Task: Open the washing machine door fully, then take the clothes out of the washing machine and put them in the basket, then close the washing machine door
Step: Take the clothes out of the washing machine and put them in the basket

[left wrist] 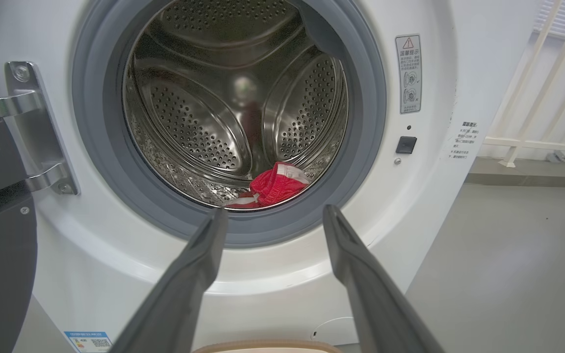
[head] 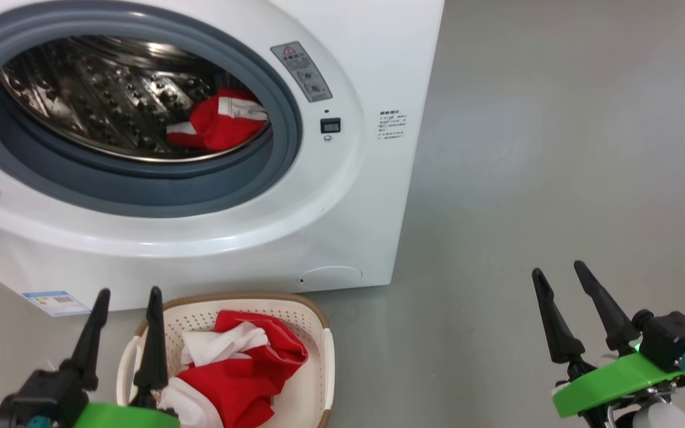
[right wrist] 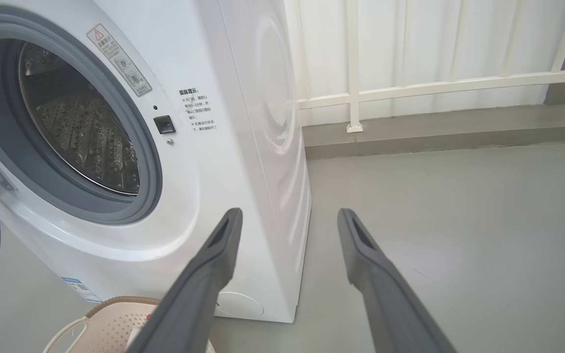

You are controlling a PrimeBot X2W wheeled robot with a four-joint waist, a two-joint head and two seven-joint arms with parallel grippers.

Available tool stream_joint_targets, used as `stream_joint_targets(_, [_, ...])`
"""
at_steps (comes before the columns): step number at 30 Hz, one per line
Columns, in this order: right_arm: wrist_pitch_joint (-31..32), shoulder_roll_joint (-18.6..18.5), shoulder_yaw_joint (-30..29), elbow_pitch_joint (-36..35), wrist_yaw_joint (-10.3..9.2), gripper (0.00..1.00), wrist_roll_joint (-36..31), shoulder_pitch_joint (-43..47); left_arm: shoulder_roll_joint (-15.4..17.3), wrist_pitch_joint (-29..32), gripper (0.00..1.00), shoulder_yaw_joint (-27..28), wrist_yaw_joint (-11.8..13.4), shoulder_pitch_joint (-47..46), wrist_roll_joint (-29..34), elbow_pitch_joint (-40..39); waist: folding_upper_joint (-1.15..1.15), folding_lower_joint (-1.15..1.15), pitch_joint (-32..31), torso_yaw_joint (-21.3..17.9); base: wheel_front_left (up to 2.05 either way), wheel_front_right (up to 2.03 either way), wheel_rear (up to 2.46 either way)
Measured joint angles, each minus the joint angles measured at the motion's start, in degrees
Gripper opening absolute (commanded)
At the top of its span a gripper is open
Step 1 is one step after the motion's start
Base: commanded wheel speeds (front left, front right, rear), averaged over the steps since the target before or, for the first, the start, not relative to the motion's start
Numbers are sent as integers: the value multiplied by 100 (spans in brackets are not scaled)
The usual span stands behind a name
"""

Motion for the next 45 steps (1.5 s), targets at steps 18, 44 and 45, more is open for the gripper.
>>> stream_joint_targets(18, [0,-3,-237,-96,0,100,-3,539,40,0,100,120,2,850,-51,-516,0,0,-302,-6,0,0,0])
stream_joint_targets(44, [0,71,-224,-177,0,100,-12,382,65,0,100,9,8,-118,-147,178,0,0,251,-50,0,0,0])
stream_joint_targets(45, [0,78,-220,-187,0,100,-12,319,105,0,100,-12,7,-283,-145,288,0,0,313,-56,0,0,0])
